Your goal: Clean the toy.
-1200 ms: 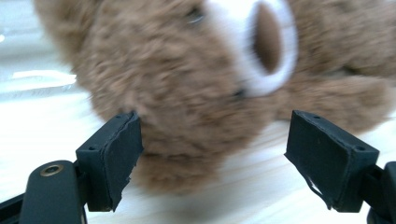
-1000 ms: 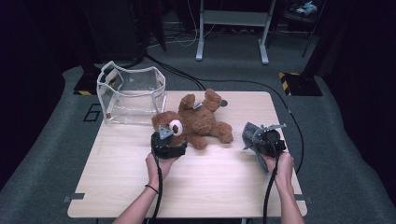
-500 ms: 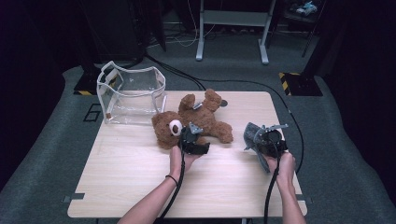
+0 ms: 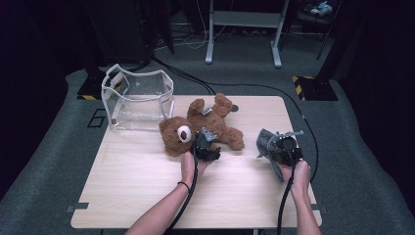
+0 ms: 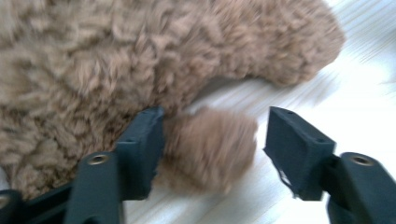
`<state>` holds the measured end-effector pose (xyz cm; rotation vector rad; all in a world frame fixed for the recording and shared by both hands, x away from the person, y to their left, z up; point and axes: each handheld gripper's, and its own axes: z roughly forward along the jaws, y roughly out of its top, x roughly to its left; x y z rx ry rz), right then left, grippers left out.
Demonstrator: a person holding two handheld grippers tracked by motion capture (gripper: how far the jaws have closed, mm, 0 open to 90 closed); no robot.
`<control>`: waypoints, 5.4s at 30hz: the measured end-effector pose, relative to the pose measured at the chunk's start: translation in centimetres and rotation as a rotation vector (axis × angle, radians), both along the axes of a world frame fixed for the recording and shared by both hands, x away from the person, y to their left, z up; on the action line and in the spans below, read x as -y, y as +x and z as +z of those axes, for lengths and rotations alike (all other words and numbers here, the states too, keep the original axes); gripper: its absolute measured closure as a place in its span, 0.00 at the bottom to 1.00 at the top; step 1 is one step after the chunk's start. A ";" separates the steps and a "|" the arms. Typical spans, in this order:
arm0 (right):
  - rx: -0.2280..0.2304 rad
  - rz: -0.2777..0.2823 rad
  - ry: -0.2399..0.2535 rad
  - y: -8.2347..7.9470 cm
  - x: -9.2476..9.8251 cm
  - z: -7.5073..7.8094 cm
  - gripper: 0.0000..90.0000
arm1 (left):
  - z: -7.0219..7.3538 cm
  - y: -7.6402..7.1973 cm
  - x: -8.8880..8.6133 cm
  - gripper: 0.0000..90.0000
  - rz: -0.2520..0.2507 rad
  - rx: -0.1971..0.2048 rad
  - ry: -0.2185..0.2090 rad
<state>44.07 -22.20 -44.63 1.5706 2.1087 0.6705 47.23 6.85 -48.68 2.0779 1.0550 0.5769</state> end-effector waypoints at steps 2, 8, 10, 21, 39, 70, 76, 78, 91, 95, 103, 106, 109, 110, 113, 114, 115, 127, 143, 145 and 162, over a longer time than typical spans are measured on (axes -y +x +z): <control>-0.004 -0.004 0.001 0.0 0.0 0.0 0.80 | 0.0 0.1 0.2 0.37 -0.008 -0.001 0.010; -0.004 -0.001 0.002 0.0 -0.1 -0.1 0.80 | -1.2 0.9 -0.1 0.47 -0.008 -0.050 0.019; -0.008 -0.009 0.004 0.0 0.0 -0.1 0.80 | -1.4 1.1 -0.4 0.58 -0.013 -0.052 0.022; 0.002 -0.003 0.011 -0.1 0.3 0.1 0.80 | -0.7 0.5 -2.2 0.89 -0.131 0.025 -0.023; 0.002 -0.008 0.020 0.0 0.3 0.2 0.80 | 1.9 -2.7 -5.8 0.78 -0.265 0.053 -0.122; -0.004 0.014 0.018 0.5 -0.7 0.3 0.80 | 1.6 -0.3 -11.5 0.29 0.100 0.045 -0.009; -0.012 0.003 0.027 0.5 -0.7 0.5 0.80 | 1.1 0.8 -12.9 0.45 0.002 0.032 -0.049; -0.009 0.005 0.028 0.5 -0.8 0.5 0.80 | 1.1 1.1 -13.2 0.47 -0.030 0.028 -0.058; 0.019 0.054 0.033 1.1 -2.0 2.3 0.80 | 0.8 2.5 -14.1 0.51 -0.218 0.024 -0.056; 0.036 0.098 0.020 2.1 -3.6 3.6 0.80 | 1.0 2.8 -14.3 0.52 -0.272 0.021 -0.036; 0.055 0.159 -0.004 3.7 -6.7 5.1 0.80 | 1.0 3.0 -14.4 0.53 -0.351 0.024 -0.025; 0.057 0.182 -0.013 4.3 -7.8 5.5 0.80 | 1.0 3.0 -14.5 0.53 -0.385 0.025 -0.028; 0.046 0.193 -0.012 5.0 -8.3 5.3 0.80 | 1.1 3.1 -14.4 0.53 -0.418 0.026 -0.027; 0.043 0.192 -0.007 5.1 -8.4 5.2 0.80 | 1.0 3.1 -14.3 0.53 -0.420 0.020 -0.032; 0.016 0.191 -0.006 5.8 -9.0 4.7 0.80 | 1.1 3.2 -13.9 0.53 -0.442 0.025 -0.030; -0.007 0.185 -0.002 6.0 -9.2 4.4 0.80 | 1.1 3.2 -13.7 0.52 -0.442 0.029 -0.027; -0.018 0.191 -0.003 6.4 -9.4 3.9 0.80 | 1.0 3.2 -13.6 0.52 -0.424 0.035 -0.033; -0.098 0.191 0.010 6.8 -10.3 0.6 0.81 | 2.0 2.4 -12.7 0.24 -0.242 0.063 -0.016; -0.097 0.183 0.015 6.4 -9.7 0.3 0.82 | 2.4 -1.5 -15.6 0.17 -0.059 0.053 -0.210; -0.090 0.182 0.016 6.4 -9.6 0.4 0.82 | 2.2 -1.7 -15.8 0.18 -0.061 0.040 -0.207; 0.028 0.316 0.002 6.4 -13.9 5.6 0.84 | -1.2 -2.6 -16.0 0.78 -0.052 -0.015 -0.161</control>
